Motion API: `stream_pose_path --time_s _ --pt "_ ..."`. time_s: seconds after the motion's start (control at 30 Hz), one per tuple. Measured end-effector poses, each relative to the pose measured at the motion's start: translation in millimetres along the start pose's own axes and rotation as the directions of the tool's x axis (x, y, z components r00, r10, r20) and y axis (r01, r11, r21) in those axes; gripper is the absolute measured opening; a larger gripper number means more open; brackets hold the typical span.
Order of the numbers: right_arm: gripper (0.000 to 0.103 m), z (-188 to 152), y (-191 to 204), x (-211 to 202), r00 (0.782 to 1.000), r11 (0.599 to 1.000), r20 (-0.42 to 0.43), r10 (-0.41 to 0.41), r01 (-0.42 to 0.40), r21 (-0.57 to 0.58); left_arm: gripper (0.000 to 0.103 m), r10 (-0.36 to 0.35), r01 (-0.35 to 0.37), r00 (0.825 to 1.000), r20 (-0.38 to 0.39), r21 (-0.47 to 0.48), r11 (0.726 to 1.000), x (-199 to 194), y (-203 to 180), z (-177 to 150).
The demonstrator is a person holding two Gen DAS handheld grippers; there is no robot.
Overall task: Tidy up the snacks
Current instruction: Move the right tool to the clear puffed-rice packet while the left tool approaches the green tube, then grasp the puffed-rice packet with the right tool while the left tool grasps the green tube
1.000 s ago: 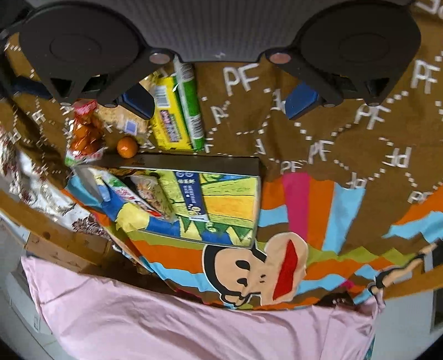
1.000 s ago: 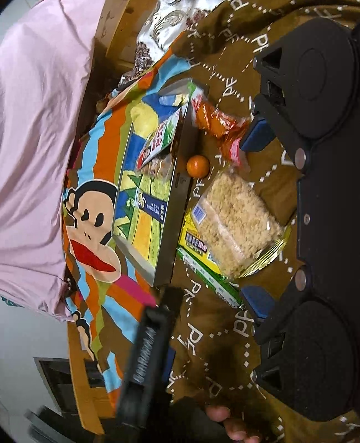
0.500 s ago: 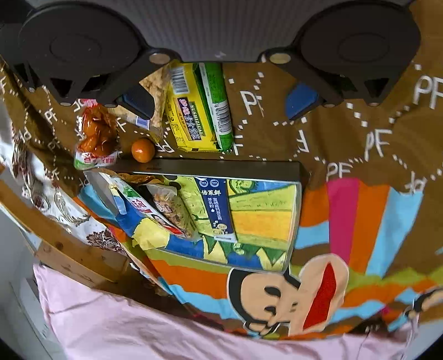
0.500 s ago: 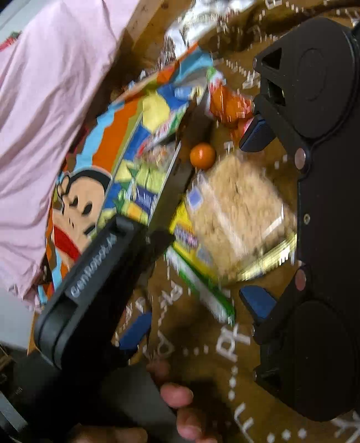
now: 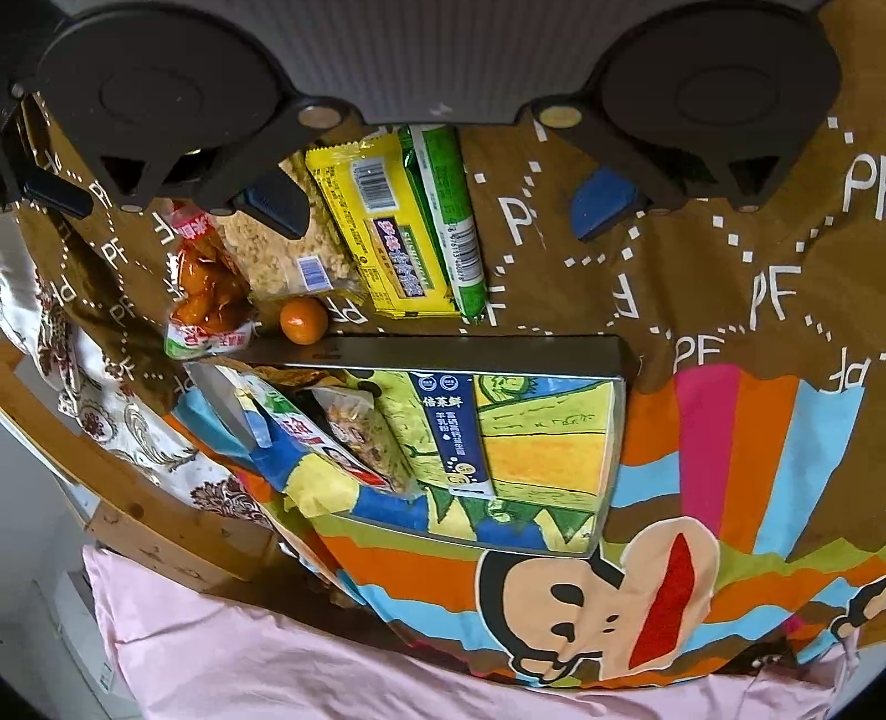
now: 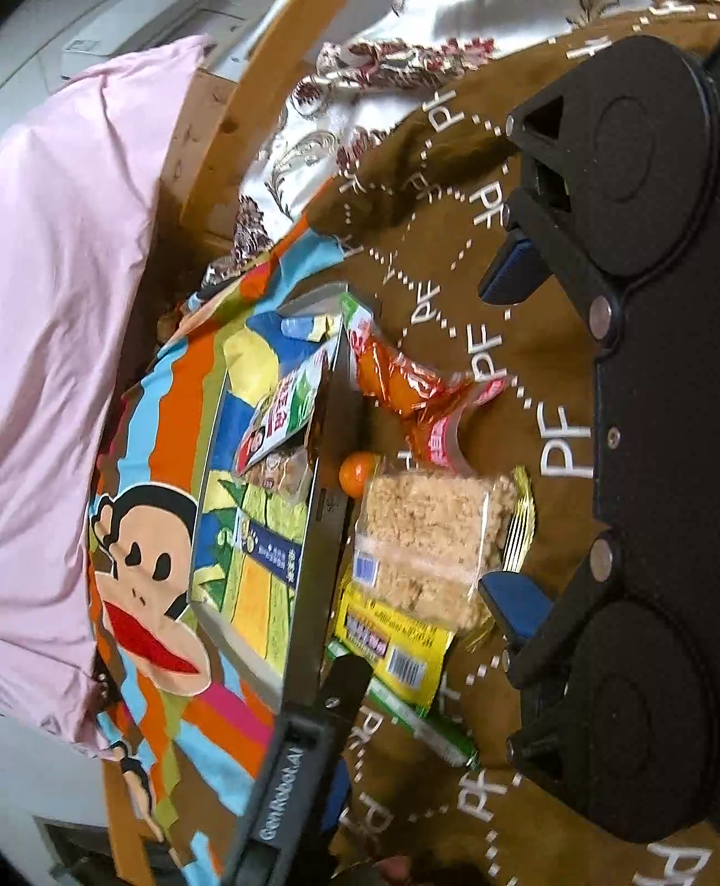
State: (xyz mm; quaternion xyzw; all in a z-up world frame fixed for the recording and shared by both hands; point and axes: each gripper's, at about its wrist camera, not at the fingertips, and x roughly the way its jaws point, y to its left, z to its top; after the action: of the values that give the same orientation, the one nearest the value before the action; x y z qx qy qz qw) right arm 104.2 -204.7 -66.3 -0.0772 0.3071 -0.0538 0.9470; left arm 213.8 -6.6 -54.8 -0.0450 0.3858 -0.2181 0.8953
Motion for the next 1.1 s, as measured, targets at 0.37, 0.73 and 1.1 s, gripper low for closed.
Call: stream_pose_path --time_s 0.37,0.73,1.1 --pt "0.098 6 18 14 0.972 0.972 -0.02 0.235 -0.235 0.032 0.097 -0.077 0.081 0.995 -0.059 0.074 0.994 -1 1 2" --pt "0.095 5 6 41 0.965 0.959 -0.038 0.259 -0.252 0.132 0.071 -0.126 0.133 0.988 -0.091 0.072 0.989 5 -1 -2" --pt "0.09 3 14 39 0.966 0.964 -0.036 0.255 -0.251 0.083 0.051 -0.068 0.089 0.986 -0.152 0.131 0.987 14 -2 -7"
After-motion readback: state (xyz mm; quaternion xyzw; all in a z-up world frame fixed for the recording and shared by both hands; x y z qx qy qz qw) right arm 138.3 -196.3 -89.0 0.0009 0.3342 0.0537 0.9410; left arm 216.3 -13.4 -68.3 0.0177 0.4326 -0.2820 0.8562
